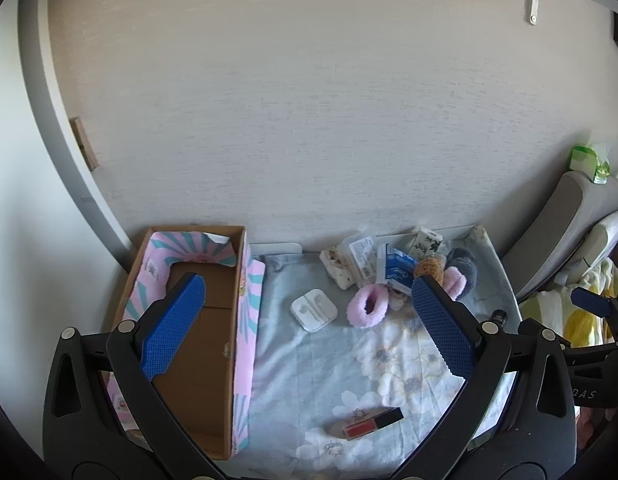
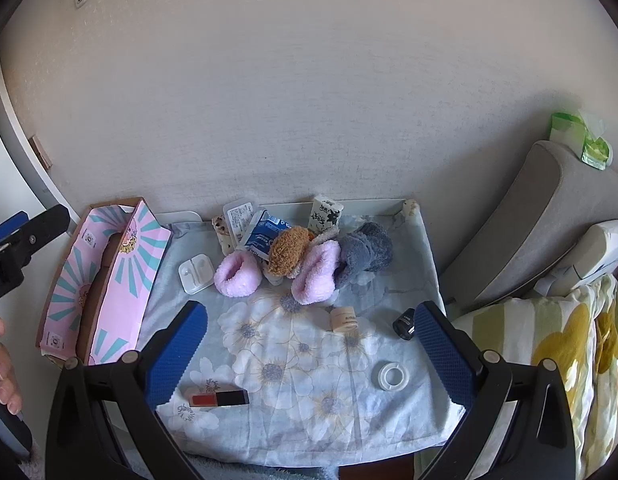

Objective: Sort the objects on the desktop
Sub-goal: 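Move both tools toward the plush items on the cloth, then grasp the pink fuzzy slipper with left tool while right tool grasps grey slipper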

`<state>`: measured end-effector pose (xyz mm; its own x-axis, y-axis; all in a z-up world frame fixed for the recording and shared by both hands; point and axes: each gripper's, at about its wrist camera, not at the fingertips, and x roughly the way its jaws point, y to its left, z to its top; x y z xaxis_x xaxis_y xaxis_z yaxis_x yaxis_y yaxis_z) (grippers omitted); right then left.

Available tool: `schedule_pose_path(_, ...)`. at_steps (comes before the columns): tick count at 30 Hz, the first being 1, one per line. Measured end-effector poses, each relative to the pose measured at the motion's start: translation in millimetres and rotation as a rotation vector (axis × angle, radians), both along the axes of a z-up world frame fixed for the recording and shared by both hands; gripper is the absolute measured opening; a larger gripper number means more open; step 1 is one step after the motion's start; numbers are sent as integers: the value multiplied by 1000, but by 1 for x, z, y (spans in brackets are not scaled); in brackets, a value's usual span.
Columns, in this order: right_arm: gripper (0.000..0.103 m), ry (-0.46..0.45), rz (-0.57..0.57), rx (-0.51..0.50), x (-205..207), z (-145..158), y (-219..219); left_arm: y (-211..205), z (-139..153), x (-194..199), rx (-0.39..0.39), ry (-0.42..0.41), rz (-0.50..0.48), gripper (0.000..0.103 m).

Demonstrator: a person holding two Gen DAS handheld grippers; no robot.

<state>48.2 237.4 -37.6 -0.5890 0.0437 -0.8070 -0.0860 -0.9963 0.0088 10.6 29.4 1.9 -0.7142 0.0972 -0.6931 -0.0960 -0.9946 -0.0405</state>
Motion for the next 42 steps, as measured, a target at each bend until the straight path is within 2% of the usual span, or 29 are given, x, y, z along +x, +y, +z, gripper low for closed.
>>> schedule_pose_path(17,103,-6,8,4,0,0,4,15,-8,-6,-4,-22,-36,103)
schedule_pose_path(23,103,4,64,36,-3,-2,14,20,-17,-8,-4,-44,-61,103)
schedule_pose_path(28,103,2,138,72,-11,-2,32,30,-30,-16,-39,-59,-119,103)
schedule_pose_path(35,103,-31,282,81,-40,-14,58,45,-69,-39,3,-109,-179,103)
schedule_pose_path(42,103,-100,402,49,-86,-60,93,73,-134,-66,-19,-141,-254,103)
